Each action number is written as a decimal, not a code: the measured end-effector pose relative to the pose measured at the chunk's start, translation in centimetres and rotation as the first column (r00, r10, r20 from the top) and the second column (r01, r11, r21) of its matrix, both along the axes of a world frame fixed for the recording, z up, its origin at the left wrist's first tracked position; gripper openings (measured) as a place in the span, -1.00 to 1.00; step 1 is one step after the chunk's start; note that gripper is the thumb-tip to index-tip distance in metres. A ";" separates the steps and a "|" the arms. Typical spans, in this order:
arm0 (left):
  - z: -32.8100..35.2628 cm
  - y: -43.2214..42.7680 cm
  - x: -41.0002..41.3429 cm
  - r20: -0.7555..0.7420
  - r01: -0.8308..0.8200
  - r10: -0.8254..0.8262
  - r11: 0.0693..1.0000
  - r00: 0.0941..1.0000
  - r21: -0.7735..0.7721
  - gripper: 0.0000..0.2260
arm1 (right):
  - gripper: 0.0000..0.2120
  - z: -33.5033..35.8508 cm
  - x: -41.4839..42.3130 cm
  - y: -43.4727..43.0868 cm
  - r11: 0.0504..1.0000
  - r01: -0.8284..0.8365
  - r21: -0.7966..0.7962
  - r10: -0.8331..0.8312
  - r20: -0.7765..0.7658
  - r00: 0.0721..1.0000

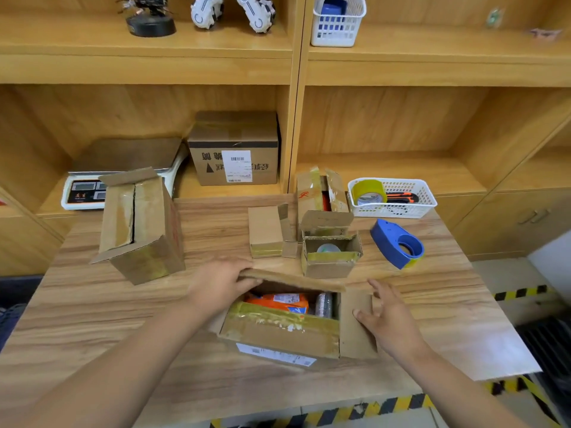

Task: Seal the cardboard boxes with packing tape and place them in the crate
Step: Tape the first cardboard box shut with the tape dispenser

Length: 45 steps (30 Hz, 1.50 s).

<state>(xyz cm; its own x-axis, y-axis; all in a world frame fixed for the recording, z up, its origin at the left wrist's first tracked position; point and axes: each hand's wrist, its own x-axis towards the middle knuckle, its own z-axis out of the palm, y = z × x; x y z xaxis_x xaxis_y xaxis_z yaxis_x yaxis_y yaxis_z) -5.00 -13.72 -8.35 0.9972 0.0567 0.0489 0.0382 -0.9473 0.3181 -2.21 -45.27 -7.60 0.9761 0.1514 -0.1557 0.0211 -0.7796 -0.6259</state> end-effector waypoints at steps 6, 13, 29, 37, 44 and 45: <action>0.2 0.3 1.7 -0.131 -0.330 0.303 0.869 0.944 -0.369 -0.81 | -0.70 1.0 -1.8 0.8 0.891 -0.304 -0.336 0.432 0.424 0.796; -1.0 0.6 2.7 -0.210 -0.388 0.327 0.758 0.921 -0.524 -0.70 | -0.24 0.5 -2.3 1.5 0.624 -0.493 -0.606 0.640 0.036 0.767; 4.0 -0.1 3.3 -0.274 -0.406 0.314 0.816 0.909 -0.411 -0.74 | -0.86 -1.5 -8.1 0.6 0.880 -0.451 -0.148 0.432 0.641 0.634; 2.3 -2.3 -0.6 -0.167 -0.307 0.259 0.817 0.952 -0.488 -0.70 | -0.81 -2.2 -9.2 0.2 0.840 -0.505 -0.197 0.520 0.555 0.649; 2.9 -0.8 -1.1 -0.304 -0.371 0.214 0.594 0.928 -0.714 -0.83 | -0.79 -1.2 -8.5 1.6 0.822 -0.550 -0.149 0.539 0.516 0.666; 2.9 -0.4 -1.1 -0.265 -0.349 0.228 0.656 0.937 -0.669 -0.85 | -0.77 -1.0 -8.3 2.0 0.832 -0.546 -0.102 0.517 0.500 0.695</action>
